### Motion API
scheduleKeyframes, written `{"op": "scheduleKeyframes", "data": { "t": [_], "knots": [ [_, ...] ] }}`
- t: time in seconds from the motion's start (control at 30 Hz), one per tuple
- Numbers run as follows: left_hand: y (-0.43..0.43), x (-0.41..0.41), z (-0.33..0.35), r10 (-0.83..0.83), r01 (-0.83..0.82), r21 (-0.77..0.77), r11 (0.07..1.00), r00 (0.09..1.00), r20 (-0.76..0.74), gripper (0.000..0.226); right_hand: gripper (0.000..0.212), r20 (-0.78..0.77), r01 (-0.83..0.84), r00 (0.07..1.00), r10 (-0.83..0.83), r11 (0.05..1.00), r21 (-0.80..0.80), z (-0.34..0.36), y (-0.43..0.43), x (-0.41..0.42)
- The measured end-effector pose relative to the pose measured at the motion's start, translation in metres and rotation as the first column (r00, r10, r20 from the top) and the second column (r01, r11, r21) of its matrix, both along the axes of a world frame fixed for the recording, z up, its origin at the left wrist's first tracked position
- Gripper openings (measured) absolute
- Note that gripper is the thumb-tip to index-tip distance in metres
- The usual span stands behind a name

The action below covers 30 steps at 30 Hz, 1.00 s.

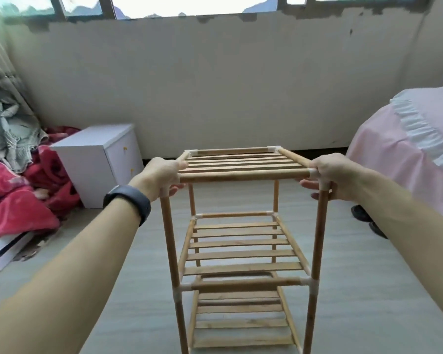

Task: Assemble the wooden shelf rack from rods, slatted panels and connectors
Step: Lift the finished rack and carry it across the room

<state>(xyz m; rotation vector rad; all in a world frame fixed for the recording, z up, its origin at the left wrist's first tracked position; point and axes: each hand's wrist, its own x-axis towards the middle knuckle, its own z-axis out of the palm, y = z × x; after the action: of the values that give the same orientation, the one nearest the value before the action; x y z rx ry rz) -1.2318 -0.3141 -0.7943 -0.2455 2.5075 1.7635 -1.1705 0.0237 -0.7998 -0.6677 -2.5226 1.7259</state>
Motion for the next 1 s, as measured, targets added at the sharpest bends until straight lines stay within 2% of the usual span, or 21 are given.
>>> {"op": "scheduleKeyframes", "data": {
  "t": [0.07,0.2,0.3,0.33,0.4,0.47,0.5,0.6,0.67,0.73,0.8,0.9,1.0],
  "knots": [
    [0.0,-0.017,-0.002,0.025,-0.028,-0.071,0.997,0.999,-0.046,0.036,0.028,-0.014,0.013,1.0,-0.013,1.0,-0.013,0.0,0.002,-0.018],
    [-0.001,-0.054,-0.009,0.032,-0.044,-0.102,0.994,0.993,-0.11,0.026,0.031,-0.029,-0.044,0.999,0.046,0.997,0.061,-0.005,0.005,-0.056],
    [-0.006,-0.086,-0.019,0.009,-0.023,-0.115,0.993,0.993,-0.121,0.059,0.032,0.011,-0.113,0.994,0.113,0.982,0.152,-0.01,0.006,-0.087],
    [-0.007,-0.096,-0.022,-0.007,-0.013,-0.154,0.988,0.992,-0.127,0.062,0.032,0.032,-0.133,0.991,0.13,0.975,0.179,-0.013,0.006,-0.098],
    [-0.007,-0.121,-0.029,-0.065,0.029,-0.257,0.966,0.989,-0.13,0.054,0.027,0.038,-0.144,0.99,0.139,0.968,0.207,-0.023,0.004,-0.125],
    [-0.006,-0.148,-0.036,-0.13,0.083,-0.346,0.935,0.985,-0.116,0.042,0.012,-0.016,-0.082,0.996,0.087,0.972,0.22,-0.037,0.003,-0.152],
    [-0.006,-0.164,-0.038,-0.162,0.109,-0.398,0.911,0.981,-0.103,0.041,0.012,-0.051,-0.05,0.997,0.064,0.969,0.243,-0.044,0.004,-0.165],
    [-0.006,-0.207,-0.04,-0.213,0.146,-0.627,0.765,0.977,-0.032,0.055,0.027,-0.087,-0.071,0.991,0.104,0.944,0.324,-0.057,0.008,-0.196],
    [-0.005,-0.224,-0.043,-0.232,0.171,-0.691,0.702,0.973,0.005,0.067,0.035,-0.071,-0.084,0.991,0.117,0.928,0.362,-0.057,0.007,-0.202],
    [-0.006,-0.223,-0.05,-0.215,0.17,-0.692,0.702,0.976,0.022,0.076,0.058,0.024,-0.139,0.989,0.143,0.882,0.45,-0.056,0.004,-0.196],
    [-0.004,-0.209,-0.055,-0.182,0.149,-0.688,0.71,0.983,0.025,0.08,0.074,0.047,-0.156,0.988,0.15,0.887,0.435,-0.053,-0.003,-0.182],
    [-0.001,-0.178,-0.052,-0.138,0.126,-0.609,0.783,0.99,0.029,0.081,0.065,0.067,-0.108,0.994,0.09,0.936,0.337,-0.046,-0.016,-0.157],
    [0.001,-0.139,-0.033,-0.117,0.146,-0.527,0.838,0.989,0.088,0.077,0.045,0.242,-0.036,0.97,-0.027,0.967,0.251,-0.025,-0.022,-0.131]
  ]
}}
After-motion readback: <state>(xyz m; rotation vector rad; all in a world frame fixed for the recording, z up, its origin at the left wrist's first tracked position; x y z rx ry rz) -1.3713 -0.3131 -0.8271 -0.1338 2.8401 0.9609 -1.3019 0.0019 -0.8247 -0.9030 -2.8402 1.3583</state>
